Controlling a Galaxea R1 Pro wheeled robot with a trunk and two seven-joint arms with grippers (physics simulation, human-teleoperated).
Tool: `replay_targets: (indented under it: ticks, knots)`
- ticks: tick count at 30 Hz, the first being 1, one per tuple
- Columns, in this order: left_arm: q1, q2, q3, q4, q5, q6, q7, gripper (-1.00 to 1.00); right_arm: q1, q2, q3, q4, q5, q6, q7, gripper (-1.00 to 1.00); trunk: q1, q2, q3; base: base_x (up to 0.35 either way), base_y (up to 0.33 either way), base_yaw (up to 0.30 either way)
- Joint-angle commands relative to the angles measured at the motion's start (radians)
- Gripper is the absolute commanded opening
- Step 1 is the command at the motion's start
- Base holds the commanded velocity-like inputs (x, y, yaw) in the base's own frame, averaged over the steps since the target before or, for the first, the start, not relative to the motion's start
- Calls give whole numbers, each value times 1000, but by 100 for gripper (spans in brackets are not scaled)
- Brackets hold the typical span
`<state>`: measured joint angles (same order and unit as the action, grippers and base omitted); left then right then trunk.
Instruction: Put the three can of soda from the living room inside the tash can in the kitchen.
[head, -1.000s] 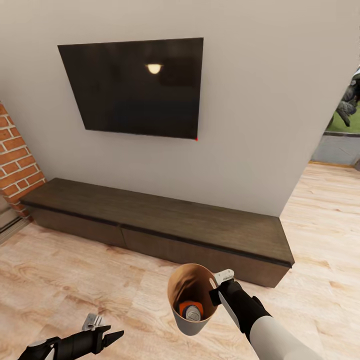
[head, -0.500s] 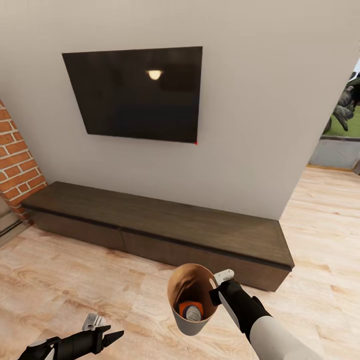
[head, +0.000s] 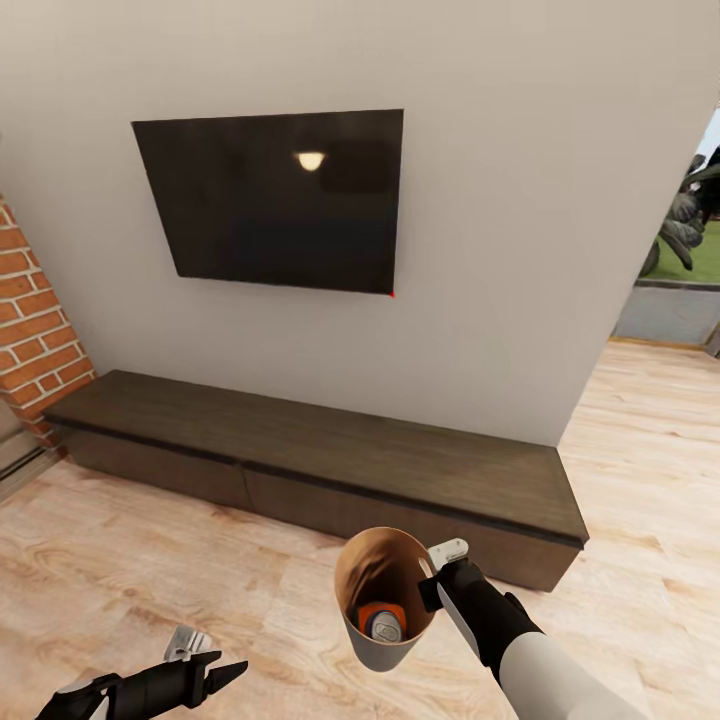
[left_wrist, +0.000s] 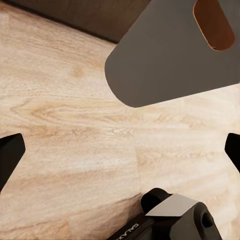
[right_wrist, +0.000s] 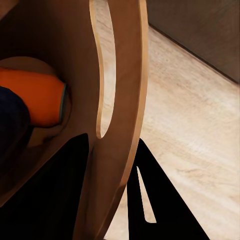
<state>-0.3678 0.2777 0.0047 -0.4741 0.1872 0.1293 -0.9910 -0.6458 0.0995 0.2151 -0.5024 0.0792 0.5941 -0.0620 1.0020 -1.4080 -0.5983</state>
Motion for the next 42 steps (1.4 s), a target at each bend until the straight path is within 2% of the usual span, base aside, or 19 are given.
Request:
replay_targets:
  ticks: [1, 10, 21, 28, 42]
  knots:
    - [0, 0, 0, 0, 0, 0, 0, 100, 0, 0, 0, -1, -6, 0, 1, -100, 0, 0, 2, 0, 0, 0]
    - [0, 0, 0, 0, 0, 0, 1, 100, 0, -2, -1, -6, -7, 0, 3, -100, 0, 0, 17, 0, 0, 0]
    - [0, 0, 1, 0, 0, 1, 2, 100, 0, -3, -4, -79, -12, 15, 4, -100, 0, 0, 35, 0, 0, 0]
    - [0, 0, 0, 0, 0, 1, 3, 100, 0, -4, -7, -161, -14, 99, 4, -100, 0, 0, 46, 0, 0, 0]
    - [0, 0, 1, 0, 0, 1, 3, 100, 0, -4, -7, -186, -15, 121, 2, -100, 0, 0, 59, 0, 0, 5]
